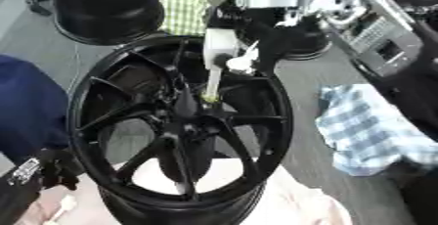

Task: Pull the pin out of the wheel hub.

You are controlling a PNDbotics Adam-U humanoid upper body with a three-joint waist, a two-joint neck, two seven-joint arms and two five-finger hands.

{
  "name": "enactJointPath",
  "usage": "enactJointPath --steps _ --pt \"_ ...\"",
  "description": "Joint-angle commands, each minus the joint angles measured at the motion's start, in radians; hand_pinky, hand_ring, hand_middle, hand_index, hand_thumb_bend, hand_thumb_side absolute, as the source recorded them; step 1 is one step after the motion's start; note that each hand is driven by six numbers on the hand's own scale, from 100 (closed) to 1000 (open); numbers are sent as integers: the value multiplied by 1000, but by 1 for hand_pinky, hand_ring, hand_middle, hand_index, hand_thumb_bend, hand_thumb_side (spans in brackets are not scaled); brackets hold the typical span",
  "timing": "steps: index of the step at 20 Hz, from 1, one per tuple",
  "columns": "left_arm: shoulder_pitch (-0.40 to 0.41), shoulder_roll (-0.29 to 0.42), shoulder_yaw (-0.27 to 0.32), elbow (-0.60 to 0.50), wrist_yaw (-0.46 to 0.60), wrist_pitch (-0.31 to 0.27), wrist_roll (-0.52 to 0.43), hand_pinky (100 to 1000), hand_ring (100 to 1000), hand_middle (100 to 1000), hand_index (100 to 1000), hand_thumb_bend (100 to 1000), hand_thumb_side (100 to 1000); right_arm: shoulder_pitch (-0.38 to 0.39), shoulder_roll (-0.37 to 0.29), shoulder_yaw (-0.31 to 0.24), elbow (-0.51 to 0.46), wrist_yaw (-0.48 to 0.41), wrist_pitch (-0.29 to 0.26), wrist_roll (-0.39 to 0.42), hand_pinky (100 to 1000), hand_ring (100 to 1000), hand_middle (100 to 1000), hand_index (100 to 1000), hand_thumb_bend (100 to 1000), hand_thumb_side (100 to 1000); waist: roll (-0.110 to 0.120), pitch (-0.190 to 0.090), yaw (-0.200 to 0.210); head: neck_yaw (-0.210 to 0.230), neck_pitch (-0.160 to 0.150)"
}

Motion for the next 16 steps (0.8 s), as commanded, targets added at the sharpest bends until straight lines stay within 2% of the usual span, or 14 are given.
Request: enactJointPath --steps 1,4,7,8,9,10,11,13,16 --pt "-2 26 16 -12 -1 -3 0 580 579 597 790 100 917 75 -145 -122 -67 -26 30 -87 741 693 523 680 150 302 2 -13 -8 16 2" --pt "3 31 30 -14 3 1 0 580 579 596 790 100 919 278 -216 -243 -80 -12 50 -222 735 691 528 692 151 278 1 -12 -30 32 2" --pt "5 35 41 -19 8 6 0 580 579 596 790 100 919 497 -189 -354 -54 38 68 -385 728 693 540 710 158 268 0 -8 -45 45 2" --pt "6 37 46 -21 9 7 0 580 579 597 790 100 919 568 -160 -387 -30 61 78 -444 733 724 632 796 192 302 -1 -7 -51 50 2" --pt "7 38 50 -22 10 8 0 580 579 597 790 100 919 632 -125 -415 -2 82 85 -501 738 738 674 831 206 314 -2 -7 -54 52 2" --pt "8 41 53 -24 11 9 0 581 579 597 790 100 919 689 -83 -438 31 99 93 -553 756 779 789 919 248 362 -3 -6 -58 57 2" --pt "8 43 56 -26 12 10 0 580 579 597 790 100 918 747 -31 -462 72 115 104 -604 777 810 846 947 262 413 -4 -5 -60 60 2" --pt "7 46 61 -28 14 12 0 580 580 597 790 100 918 835 86 -508 147 139 117 -700 779 824 881 960 254 455 -5 -3 -64 69 2" --pt "4 51 67 -27 16 11 0 580 580 597 790 100 915 914 256 -570 228 116 93 -889 742 795 855 946 178 502 -4 2 -70 79 2"
